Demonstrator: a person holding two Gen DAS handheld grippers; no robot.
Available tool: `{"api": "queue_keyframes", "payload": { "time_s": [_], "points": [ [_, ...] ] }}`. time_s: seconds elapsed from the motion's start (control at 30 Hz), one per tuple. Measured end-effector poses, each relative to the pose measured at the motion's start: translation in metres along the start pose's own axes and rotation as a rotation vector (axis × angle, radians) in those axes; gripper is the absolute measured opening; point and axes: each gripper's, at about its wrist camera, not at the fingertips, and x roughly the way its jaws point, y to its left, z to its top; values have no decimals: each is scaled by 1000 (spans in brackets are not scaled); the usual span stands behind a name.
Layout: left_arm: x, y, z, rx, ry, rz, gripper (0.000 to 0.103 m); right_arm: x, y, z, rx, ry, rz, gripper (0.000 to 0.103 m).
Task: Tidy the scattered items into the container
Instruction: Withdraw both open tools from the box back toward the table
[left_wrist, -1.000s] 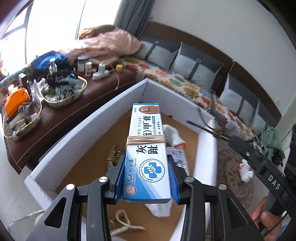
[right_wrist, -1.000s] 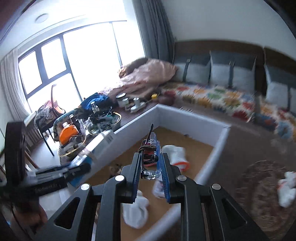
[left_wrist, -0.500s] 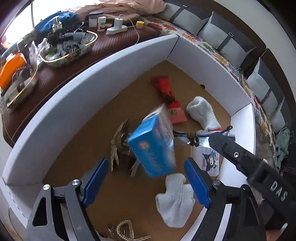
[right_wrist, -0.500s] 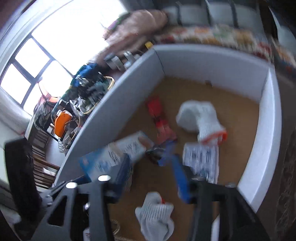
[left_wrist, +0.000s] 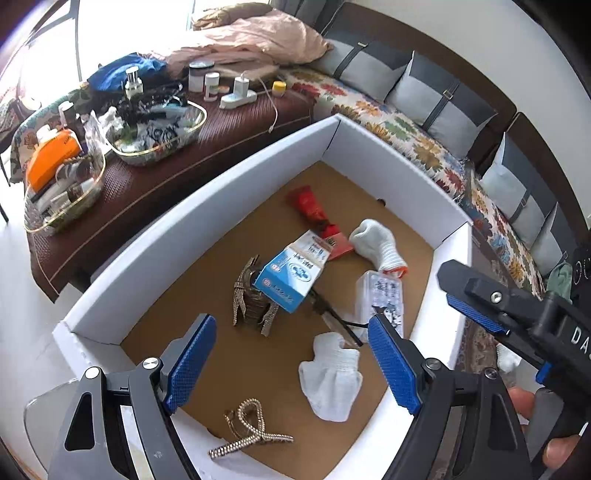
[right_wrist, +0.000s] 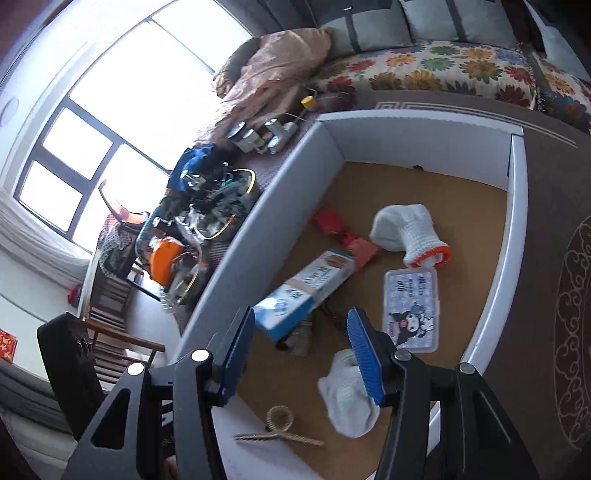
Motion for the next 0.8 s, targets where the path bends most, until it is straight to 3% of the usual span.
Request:
{"api": "queue_keyframes", "payload": {
  "time_s": [0.5, 0.8],
  "points": [
    [-22, -8, -43, -9, 3, 19, 84, -22, 1, -45, -46, 12, -84, 53],
    [-36, -16, -80, -20, 1, 10, 84, -41, -4, -75, -47, 10, -75, 53]
  ]
}}
